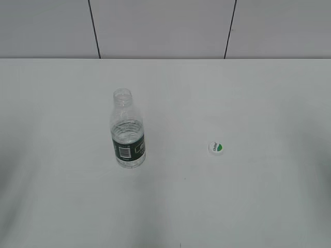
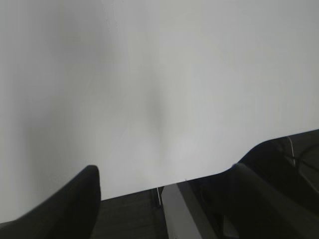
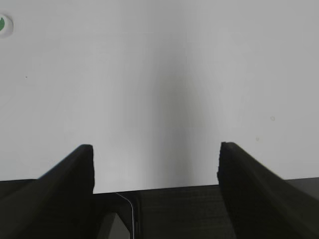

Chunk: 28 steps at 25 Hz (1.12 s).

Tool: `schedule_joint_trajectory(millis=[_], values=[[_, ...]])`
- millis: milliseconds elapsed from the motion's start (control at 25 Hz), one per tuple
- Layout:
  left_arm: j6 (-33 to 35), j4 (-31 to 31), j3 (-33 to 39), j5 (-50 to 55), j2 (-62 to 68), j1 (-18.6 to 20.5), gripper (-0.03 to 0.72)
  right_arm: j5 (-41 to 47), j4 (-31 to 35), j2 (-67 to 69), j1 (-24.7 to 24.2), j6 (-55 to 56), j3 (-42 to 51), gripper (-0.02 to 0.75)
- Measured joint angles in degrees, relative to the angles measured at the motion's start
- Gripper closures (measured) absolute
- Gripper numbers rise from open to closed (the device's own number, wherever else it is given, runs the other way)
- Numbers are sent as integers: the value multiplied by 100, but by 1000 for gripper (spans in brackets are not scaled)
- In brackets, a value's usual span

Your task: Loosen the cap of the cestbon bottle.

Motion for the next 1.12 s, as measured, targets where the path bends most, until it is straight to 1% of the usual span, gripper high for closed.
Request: schedule_joint_trajectory(millis=[160,440,600,920,1120], values=[[0,-93,217,34,-640,0,210,-7,13,-722,0,0,380,146],[0,-167,292,157,-1747,0,210,-12,47,-1779,0,0,863,146],[0,-189,372,228,-2588,0,210,43,64,-2219,0,0,1229,146],[0,-189,372,245,-4544,0,210,68,59,-3102,0,0,1319,146],[0,-189,372,266,-5366,0,210,80,36,-3763,0,0,1326,146]])
